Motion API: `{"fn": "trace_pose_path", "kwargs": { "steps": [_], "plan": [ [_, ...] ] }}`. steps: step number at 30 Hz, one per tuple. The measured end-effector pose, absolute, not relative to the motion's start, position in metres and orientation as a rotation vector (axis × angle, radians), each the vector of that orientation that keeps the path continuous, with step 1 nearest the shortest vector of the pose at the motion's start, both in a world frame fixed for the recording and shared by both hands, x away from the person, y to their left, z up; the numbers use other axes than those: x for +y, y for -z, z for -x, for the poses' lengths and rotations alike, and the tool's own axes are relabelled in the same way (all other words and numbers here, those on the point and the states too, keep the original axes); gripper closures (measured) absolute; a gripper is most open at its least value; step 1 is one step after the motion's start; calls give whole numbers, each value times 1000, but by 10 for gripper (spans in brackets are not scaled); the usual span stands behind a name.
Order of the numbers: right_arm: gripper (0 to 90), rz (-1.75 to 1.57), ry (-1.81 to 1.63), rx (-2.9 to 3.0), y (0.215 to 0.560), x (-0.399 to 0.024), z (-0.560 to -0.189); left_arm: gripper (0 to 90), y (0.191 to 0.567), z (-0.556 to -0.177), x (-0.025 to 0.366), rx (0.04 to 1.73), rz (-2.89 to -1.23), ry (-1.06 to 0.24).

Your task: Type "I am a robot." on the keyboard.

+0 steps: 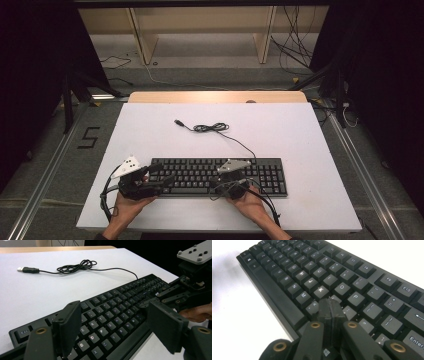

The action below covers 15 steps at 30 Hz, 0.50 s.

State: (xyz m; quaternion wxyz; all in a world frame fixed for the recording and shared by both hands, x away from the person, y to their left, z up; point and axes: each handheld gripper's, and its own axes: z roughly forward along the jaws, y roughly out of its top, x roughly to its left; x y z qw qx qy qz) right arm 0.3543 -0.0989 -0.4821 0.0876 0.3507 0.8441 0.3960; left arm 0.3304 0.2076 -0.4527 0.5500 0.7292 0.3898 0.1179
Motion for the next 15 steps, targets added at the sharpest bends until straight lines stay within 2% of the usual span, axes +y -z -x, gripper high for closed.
{"fn": "trace_pose_path", "kwargs": {
  "steps": [4, 15],
  "plan": [
    [900, -1076, -1219, 2503, 479, -102, -355, 274, 453, -331, 208, 923, -1727, -280],
    [690, -1093, -1424, 2348, 452, -139, -350, 273, 453, -331, 209, 923, -1725, -279]
  ]
}}
